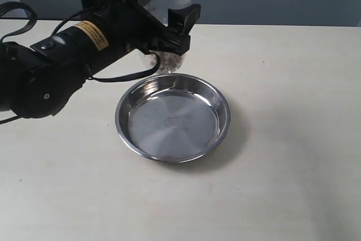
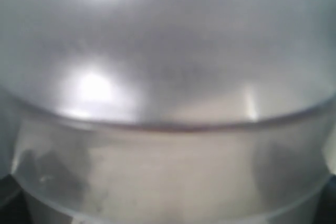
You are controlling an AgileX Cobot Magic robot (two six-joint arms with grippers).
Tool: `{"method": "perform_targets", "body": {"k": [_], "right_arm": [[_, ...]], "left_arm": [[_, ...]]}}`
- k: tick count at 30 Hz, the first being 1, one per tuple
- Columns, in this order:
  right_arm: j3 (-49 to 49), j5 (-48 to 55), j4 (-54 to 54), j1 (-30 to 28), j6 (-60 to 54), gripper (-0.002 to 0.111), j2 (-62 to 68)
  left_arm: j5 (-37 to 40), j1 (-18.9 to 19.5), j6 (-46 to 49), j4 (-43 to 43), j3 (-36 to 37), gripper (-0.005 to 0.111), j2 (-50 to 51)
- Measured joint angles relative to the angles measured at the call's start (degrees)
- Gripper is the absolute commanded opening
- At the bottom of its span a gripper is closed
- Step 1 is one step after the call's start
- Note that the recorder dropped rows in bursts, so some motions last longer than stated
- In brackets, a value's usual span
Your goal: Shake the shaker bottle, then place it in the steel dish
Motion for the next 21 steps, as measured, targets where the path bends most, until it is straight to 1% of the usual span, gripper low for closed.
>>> {"method": "perform_targets", "body": {"k": [3, 8, 11, 15, 21], "right_arm": [[0.0, 0.0, 0.0, 0.0, 0.0, -0.001, 0.0], [0.0, 0.0, 0.0, 0.0, 0.0, -0.001, 0.0], [0.0, 0.0, 0.0, 0.0, 0.0, -0.001, 0.0], [0.0, 0.0, 0.0, 0.0, 0.0, -0.001, 0.0], [0.0, 0.0, 0.0, 0.0, 0.0, -0.001, 0.0]], "left_arm": [[-3.01, 0.0, -1.52, 0.0, 2.5, 0.0, 1.45], [-13.83, 0.0, -5.11, -0.1, 7.26, 0.0, 8.19], [-19.72, 0.0, -5.71, 0.01, 8.35, 0.0, 12.27], [-24.14, 0.0, -5.93, 0.14, 8.44, 0.0, 16.16], [-26.79, 0.0, -7.01, 0.03, 8.44, 0.0, 20.54]]}}
